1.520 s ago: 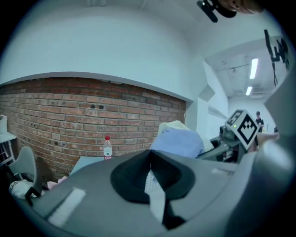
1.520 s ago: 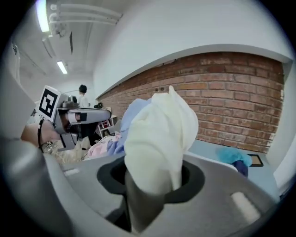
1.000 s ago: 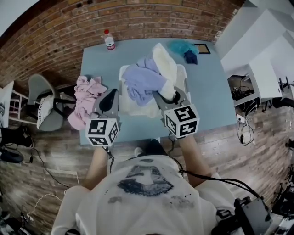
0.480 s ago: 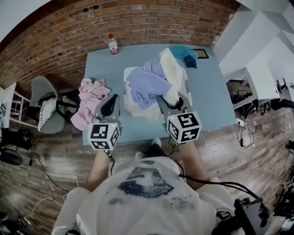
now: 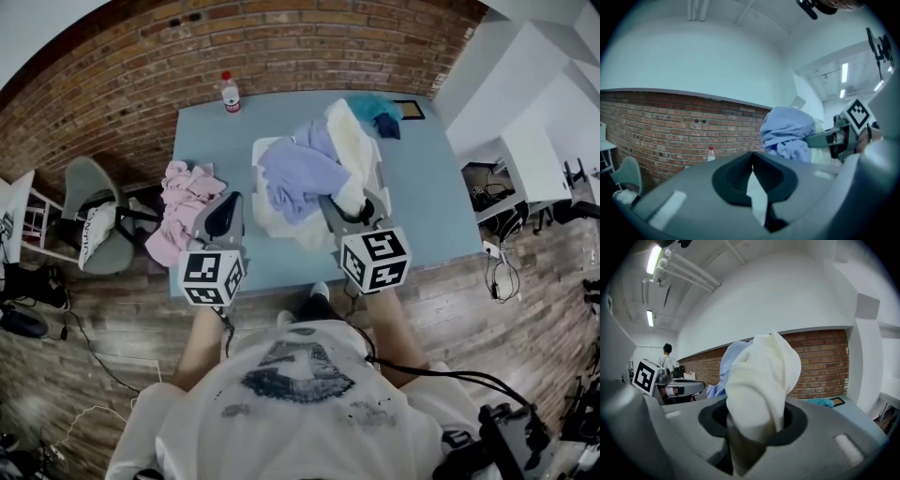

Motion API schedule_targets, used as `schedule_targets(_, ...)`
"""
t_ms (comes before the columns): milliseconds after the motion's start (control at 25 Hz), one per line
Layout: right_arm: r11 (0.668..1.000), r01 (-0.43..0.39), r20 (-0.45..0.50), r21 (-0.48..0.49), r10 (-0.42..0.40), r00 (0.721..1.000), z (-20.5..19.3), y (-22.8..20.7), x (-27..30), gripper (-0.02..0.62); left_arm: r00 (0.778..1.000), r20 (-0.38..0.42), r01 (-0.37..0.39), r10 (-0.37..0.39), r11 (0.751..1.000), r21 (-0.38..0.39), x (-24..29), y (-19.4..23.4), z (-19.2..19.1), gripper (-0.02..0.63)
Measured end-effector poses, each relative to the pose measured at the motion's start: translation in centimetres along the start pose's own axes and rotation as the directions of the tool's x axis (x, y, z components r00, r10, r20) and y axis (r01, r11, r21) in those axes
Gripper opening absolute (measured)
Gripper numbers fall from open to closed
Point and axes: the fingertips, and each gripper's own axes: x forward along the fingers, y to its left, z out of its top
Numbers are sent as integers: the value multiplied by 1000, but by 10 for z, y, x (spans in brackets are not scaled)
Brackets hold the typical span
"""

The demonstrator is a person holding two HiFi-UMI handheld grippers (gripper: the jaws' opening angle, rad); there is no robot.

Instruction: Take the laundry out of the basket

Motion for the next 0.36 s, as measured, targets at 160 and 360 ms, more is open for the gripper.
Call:
schedule_targets(160, 1000, 4, -4, 1, -4, 1000, 2, -3, 5, 163, 1000, -3, 2, -2, 1000, -1, 5, 4, 3, -8)
schedule_targets(360, 1000, 2, 7, -7, -2, 1000, -2, 2, -5, 163, 1000, 2, 1, -1, 1000, 5, -4, -3, 1, -8)
